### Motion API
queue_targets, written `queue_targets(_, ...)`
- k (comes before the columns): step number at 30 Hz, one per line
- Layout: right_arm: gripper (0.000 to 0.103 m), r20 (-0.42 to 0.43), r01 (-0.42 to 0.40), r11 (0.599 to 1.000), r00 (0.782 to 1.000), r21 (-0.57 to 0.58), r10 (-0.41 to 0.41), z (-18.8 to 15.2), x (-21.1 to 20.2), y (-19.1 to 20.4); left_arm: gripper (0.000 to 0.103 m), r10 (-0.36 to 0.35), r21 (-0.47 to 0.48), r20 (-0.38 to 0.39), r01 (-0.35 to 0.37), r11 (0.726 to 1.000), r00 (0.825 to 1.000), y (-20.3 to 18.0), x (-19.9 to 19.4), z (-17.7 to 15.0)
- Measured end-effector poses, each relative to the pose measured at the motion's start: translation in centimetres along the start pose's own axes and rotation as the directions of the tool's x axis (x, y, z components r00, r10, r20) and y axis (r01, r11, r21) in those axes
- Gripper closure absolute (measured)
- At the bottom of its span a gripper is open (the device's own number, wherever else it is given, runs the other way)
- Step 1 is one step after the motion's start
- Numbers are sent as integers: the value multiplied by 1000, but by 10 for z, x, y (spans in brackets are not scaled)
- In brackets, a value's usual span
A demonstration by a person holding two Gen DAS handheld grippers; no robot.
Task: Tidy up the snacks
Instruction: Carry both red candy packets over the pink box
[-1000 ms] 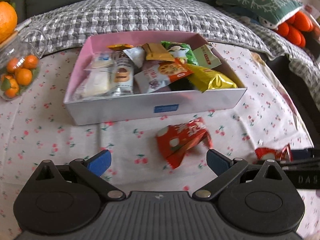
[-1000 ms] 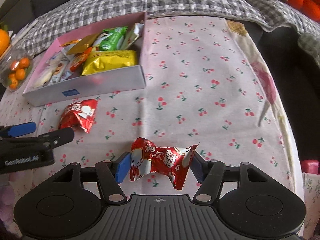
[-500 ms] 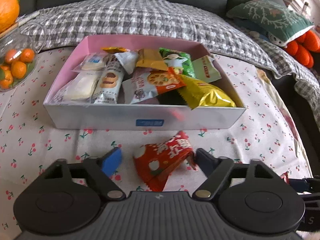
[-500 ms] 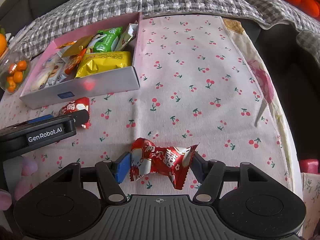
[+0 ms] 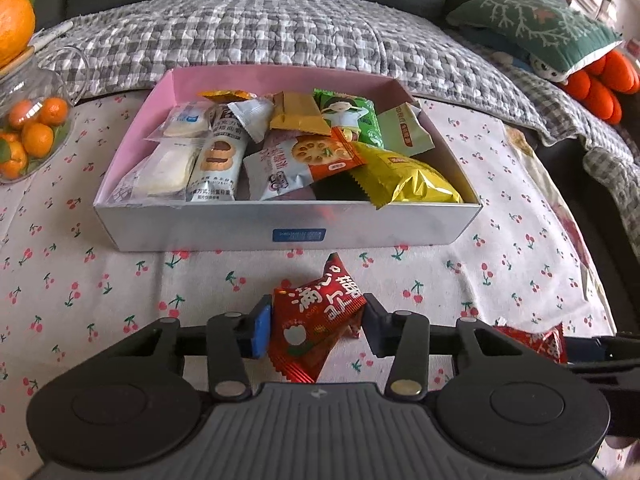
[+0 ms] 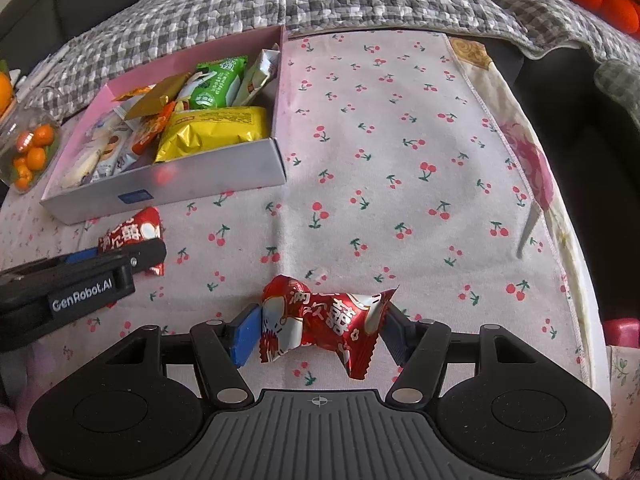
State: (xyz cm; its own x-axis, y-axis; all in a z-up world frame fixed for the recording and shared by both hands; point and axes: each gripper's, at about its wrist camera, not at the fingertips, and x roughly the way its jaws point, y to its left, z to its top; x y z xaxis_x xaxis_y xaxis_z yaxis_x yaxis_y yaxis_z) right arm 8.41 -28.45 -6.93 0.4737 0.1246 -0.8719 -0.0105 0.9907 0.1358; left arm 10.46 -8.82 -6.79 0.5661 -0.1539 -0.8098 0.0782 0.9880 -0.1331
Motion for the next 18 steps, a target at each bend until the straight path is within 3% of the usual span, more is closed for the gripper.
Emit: queue_targets(18, 39, 49, -103, 993, 994, 64, 100, 22, -17, 30, 62, -13, -20, 13, 13, 1000, 1000, 35, -39, 0)
